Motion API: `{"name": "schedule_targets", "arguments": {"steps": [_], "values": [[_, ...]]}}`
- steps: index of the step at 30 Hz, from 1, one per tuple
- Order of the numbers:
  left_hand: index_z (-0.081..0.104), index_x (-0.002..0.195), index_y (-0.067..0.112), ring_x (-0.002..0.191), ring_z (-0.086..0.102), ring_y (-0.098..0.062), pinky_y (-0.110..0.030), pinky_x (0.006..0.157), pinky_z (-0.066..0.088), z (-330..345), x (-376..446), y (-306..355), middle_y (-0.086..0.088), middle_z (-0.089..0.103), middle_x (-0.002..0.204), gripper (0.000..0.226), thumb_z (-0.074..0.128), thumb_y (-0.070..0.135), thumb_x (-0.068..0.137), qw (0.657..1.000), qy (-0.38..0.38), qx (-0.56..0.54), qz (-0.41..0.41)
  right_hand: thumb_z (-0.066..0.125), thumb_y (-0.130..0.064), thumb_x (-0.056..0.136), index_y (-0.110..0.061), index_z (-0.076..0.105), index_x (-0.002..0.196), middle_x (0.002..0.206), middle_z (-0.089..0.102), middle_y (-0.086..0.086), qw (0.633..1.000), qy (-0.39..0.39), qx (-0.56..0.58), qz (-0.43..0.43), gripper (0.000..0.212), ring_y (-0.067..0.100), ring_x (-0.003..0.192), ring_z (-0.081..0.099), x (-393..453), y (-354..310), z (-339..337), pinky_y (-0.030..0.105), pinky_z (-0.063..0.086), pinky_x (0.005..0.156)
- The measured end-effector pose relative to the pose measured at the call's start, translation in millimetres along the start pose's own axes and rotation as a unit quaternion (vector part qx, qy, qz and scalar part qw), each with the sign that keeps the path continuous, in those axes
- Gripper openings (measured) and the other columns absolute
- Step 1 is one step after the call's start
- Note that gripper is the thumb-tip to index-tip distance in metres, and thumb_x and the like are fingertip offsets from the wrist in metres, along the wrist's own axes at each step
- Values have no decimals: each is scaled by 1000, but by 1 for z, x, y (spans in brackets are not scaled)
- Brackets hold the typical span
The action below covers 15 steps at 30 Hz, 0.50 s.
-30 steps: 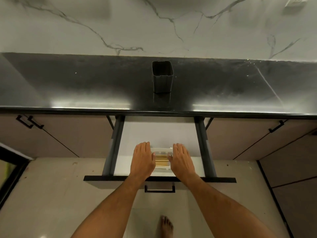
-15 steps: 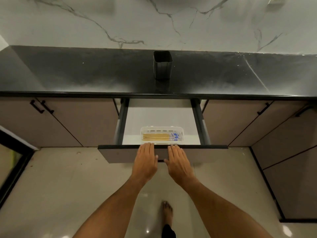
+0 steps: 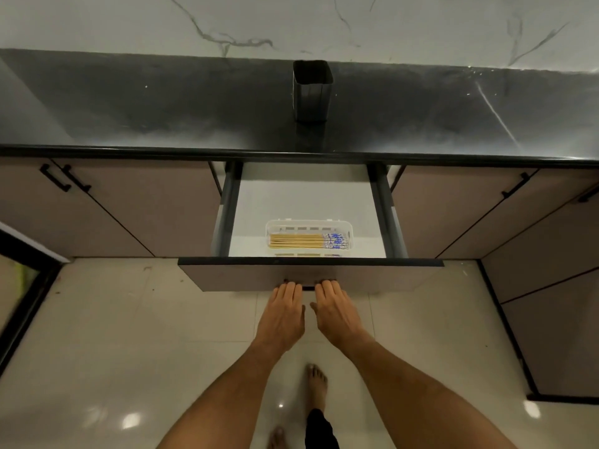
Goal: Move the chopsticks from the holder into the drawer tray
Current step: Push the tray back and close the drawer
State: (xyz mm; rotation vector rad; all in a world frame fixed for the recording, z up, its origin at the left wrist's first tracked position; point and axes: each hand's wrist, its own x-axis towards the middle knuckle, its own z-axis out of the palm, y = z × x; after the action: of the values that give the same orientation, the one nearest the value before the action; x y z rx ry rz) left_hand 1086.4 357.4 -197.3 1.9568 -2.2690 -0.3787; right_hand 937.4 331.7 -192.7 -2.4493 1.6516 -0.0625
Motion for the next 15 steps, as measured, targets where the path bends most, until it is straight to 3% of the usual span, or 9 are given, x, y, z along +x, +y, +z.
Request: {"name": "schedule_targets", "arguments": {"steps": [2,6,10,12,14,15], "values": [[50,142,12,131,54,-24,-36,118,35,5,8,0,-9,57,141,47,56,22,97,1000,-11,-4,-2,58,-30,101,-12,57,132,126,62,9,1000,-24,6,0,35,23,115,59,5,1,3,35,50,103],[45,148,15,131,53,-21,-33,119,35,15,29,0,-6,52,146,53,53,18,95,999,-49,-4,20,61,-17,98,-12,62,130,131,62,10,998,-65,25,-1,32,27,119,59,22,8,10,37,51,103],[47,145,19,125,56,-23,-31,112,43,25,47,-3,-6,51,144,49,56,17,97,993,-109,-12,34,60,-5,93,-11,71,121,121,68,11,992,-125,10,-10,31,29,110,64,39,15,10,39,54,98],[43,147,22,126,55,-22,-31,110,45,30,51,-8,-4,50,146,50,56,19,98,991,-135,-15,17,73,-1,81,-10,76,111,112,71,11,991,-136,3,-12,32,30,102,68,45,19,11,39,59,88],[39,151,20,135,48,-24,-33,116,38,34,57,-12,-6,46,150,54,53,15,99,990,-137,-3,15,88,-3,62,-13,80,99,100,75,7,989,-144,-9,-7,39,27,88,72,52,23,15,35,62,77],[36,153,16,141,41,-27,-36,121,29,35,63,-13,-8,42,153,56,51,12,99,992,-124,17,29,89,-4,62,-14,80,101,101,75,7,988,-150,-15,-9,41,27,90,72,56,24,17,34,61,80]]}}
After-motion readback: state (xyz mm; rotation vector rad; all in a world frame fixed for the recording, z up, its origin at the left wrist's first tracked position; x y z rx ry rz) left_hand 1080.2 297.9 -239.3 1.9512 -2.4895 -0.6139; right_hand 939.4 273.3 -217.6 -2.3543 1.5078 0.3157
